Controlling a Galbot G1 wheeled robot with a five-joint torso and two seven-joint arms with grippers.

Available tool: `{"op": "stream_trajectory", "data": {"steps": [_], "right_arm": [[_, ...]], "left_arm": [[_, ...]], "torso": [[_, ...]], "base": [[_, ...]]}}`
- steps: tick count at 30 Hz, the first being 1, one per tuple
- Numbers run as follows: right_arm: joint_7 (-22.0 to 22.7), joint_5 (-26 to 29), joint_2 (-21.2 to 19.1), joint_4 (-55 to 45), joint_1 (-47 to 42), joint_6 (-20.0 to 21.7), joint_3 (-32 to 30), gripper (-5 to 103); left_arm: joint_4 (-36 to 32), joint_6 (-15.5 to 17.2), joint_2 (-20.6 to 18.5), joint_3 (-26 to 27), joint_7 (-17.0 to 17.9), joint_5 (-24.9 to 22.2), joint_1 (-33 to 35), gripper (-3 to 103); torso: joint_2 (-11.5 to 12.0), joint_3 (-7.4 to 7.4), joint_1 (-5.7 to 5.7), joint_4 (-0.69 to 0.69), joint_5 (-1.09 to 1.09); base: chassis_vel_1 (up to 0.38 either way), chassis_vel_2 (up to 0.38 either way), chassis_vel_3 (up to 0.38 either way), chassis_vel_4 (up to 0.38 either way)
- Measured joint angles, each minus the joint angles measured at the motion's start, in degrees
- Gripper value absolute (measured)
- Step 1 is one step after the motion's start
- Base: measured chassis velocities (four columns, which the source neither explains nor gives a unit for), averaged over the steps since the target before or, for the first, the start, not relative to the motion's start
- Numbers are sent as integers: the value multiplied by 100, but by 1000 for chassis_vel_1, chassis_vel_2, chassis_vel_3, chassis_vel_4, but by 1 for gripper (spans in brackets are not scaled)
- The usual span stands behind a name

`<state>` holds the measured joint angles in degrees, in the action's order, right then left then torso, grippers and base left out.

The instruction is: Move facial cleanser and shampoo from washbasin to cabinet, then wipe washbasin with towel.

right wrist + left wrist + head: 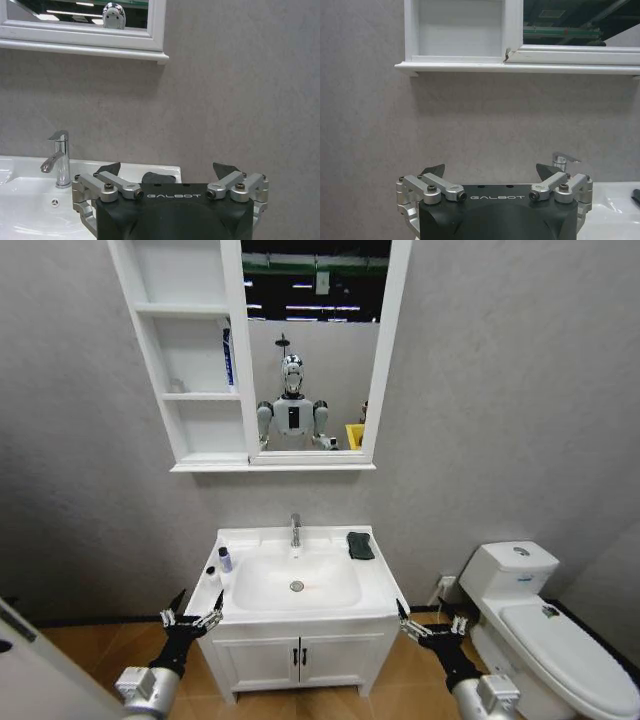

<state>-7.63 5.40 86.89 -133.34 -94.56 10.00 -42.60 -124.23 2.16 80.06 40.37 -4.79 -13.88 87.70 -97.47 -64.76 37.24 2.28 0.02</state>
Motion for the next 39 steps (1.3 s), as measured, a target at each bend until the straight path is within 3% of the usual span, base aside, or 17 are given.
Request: {"op": "stream_trajectory", "data": {"steps": [4, 10, 13, 26, 34, 39], "right_arm": [[66, 155, -11, -76, 15, 127, 15, 100], [185, 290, -37, -133, 30, 274, 46, 100], [262, 455, -58, -190, 13, 441, 64, 100], [508, 594, -147, -243, 131, 623, 80, 100], [620, 617, -135, -233, 67, 544, 17, 100], [642, 615, -67, -273, -21, 544, -32, 100]], "left_arm": [[-51, -69, 112, -292, 335, 112, -40, 100], [240, -221, 196, -365, 407, 315, -110, 100], [537, -337, 211, -353, 621, 480, -151, 100], [1476, -638, 275, -416, 817, 816, -505, 100], [1945, -624, 347, -463, 959, 995, -747, 100], [2310, -435, 385, -463, 1124, 1062, -1118, 100]], "torso": [[0, 0, -1, 3, 1], [-3, 2, -9, 4, -1], [-6, 4, -15, 2, -3], [-1, 1, -3, 4, -2], [-2, 2, -5, 3, -2], [-2, 1, -5, 4, -2]], "base": [[-170, 181, 102, -67], [5, 13, -9, 0], [82, -43, -67, 52], [10, -7, -12, 7], [0, 0, 0, 0], [0, 0, 0, 0]]}}
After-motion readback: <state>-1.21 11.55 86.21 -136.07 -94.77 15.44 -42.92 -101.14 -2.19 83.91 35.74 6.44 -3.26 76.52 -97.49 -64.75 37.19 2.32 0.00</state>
